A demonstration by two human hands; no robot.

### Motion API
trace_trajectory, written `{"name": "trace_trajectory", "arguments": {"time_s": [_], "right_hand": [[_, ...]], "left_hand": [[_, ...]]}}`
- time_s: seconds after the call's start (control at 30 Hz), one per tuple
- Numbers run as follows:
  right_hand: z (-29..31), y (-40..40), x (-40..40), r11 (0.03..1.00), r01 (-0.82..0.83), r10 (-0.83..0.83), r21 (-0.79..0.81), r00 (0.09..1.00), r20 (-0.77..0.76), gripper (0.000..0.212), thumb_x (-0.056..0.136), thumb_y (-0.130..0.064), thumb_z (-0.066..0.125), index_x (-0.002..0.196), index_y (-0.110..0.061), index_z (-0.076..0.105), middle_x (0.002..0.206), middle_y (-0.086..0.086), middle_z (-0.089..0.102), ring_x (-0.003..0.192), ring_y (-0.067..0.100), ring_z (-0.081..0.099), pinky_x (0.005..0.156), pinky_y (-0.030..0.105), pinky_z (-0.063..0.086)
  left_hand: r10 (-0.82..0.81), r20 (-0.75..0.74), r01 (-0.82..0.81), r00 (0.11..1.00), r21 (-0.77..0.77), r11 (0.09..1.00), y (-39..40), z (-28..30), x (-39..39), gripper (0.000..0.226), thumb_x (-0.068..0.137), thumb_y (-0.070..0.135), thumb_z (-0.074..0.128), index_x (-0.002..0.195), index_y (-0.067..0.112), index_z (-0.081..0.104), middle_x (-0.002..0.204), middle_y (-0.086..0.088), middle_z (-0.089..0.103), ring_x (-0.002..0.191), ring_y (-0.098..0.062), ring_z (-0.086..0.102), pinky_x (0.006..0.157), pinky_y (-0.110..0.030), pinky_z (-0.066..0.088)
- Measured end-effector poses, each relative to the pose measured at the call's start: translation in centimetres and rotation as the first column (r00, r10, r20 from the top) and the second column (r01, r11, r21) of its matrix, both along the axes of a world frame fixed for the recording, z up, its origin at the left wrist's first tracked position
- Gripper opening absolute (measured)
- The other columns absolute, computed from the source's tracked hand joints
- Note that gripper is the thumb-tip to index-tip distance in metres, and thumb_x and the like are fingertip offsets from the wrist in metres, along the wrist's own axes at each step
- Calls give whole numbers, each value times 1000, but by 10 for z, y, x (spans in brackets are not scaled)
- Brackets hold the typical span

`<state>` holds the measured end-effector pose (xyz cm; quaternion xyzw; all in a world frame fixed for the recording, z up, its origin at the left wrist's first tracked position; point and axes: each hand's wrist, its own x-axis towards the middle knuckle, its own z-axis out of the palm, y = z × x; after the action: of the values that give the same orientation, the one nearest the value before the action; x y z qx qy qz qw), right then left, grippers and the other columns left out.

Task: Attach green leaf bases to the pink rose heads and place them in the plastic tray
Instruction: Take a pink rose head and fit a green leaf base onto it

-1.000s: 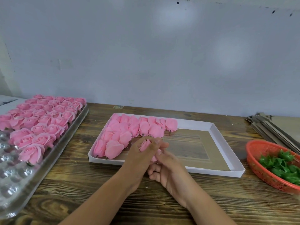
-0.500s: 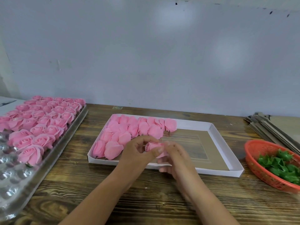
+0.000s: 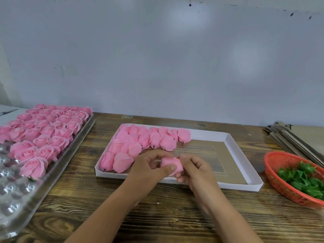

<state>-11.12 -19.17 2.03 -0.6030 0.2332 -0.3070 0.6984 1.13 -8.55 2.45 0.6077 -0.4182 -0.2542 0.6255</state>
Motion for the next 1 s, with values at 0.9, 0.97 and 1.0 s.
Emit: {"name": "trace_trajectory", "arguments": {"time_s": [0.9, 0.97, 1.0], "right_hand": [[0, -1, -2, 975, -27, 31, -223, 999, 14, 23, 94, -13, 63, 102, -32, 74, 101, 1, 74, 91, 18, 71, 74, 25, 57], [1, -1, -2, 977, -33, 40, -210, 999, 29, 23, 95, -12, 62, 100, -30, 75, 97, 1, 75, 88, 16, 71, 72, 23, 57], [0, -2, -2, 978, -32, 39, -205, 999, 32, 21, 94, -11, 63, 102, -28, 73, 98, 2, 75, 90, 17, 71, 73, 24, 57]], "left_hand": [[33, -31, -33, 999, -4, 999, -2, -4, 3, 28, 86, 19, 79, 99, 44, 74, 108, 18, 73, 103, -7, 70, 90, -35, 60], [12, -18, -12, 1000, -10, 1000, -2, -3, 2, 32, 87, 16, 77, 98, 46, 73, 109, 19, 73, 101, -7, 71, 86, -34, 61], [10, -11, -11, 1000, -15, 1000, -2, -3, 1, 32, 88, 15, 75, 97, 46, 73, 108, 19, 73, 101, -7, 71, 84, -32, 61]]}}
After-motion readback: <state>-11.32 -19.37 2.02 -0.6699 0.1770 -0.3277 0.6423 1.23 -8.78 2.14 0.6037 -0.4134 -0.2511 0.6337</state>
